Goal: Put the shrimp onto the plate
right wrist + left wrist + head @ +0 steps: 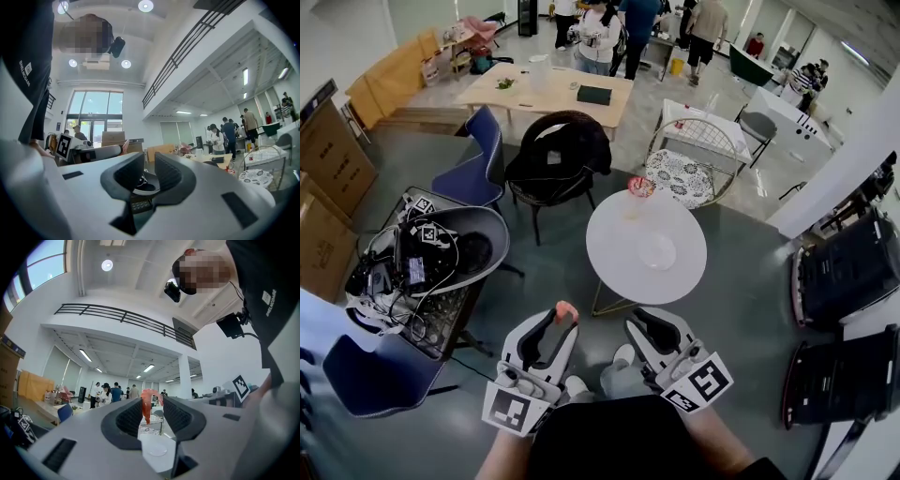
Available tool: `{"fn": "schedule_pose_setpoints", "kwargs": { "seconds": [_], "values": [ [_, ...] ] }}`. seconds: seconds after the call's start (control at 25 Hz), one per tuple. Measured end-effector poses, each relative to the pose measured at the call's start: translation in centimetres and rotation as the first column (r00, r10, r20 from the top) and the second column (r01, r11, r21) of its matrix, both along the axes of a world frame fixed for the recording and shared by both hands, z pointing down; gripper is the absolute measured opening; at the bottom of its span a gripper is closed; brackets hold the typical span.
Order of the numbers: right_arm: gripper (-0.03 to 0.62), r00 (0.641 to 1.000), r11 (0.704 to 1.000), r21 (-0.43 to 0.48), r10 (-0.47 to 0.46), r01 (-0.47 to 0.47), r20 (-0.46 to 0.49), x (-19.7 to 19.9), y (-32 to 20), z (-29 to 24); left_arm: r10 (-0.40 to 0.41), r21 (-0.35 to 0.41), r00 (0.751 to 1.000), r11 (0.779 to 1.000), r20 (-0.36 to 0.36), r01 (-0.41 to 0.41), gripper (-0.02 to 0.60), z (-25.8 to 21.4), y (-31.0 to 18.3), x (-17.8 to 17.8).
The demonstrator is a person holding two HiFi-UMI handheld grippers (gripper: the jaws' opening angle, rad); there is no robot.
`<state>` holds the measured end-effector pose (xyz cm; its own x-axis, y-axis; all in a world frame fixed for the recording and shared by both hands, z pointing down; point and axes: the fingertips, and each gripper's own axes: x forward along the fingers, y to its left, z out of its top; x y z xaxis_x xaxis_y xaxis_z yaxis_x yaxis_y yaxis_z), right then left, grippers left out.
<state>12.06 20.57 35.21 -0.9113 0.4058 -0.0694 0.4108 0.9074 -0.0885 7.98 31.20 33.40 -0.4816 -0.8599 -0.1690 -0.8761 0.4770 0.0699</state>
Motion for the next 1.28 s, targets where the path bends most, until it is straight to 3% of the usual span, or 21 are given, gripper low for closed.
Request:
{"fn": "schedule_pose_setpoints", "kwargs": {
  "seconds": [0.56, 0.84, 1.28],
  "values": [
    [0.078, 0.999, 0.999, -0.048, -0.013, 0.011, -0.036, -3.8, -2.8, 1.7, -0.009, -0.019, 1.000, 1.000, -0.014, 0.009, 0.140, 0.4, -3.2, -3.3],
    [0.078, 0.998, 0.998, -0.061, -0.020, 0.017, -0.055, -7.1, -5.8, 2.3, -0.029, -0.064, 0.998, 0.998, -0.064, 0.024, 0.140, 2.4, -5.6, -6.5],
    [0.078, 0.996, 0.997, -0.069, -0.037, 0.031, -0.080, -13.0, -11.3, 3.2, -0.041, -0.078, 0.995, 0.996, -0.086, 0.034, 0.140, 3.7, -11.0, -12.6]
  ]
}}
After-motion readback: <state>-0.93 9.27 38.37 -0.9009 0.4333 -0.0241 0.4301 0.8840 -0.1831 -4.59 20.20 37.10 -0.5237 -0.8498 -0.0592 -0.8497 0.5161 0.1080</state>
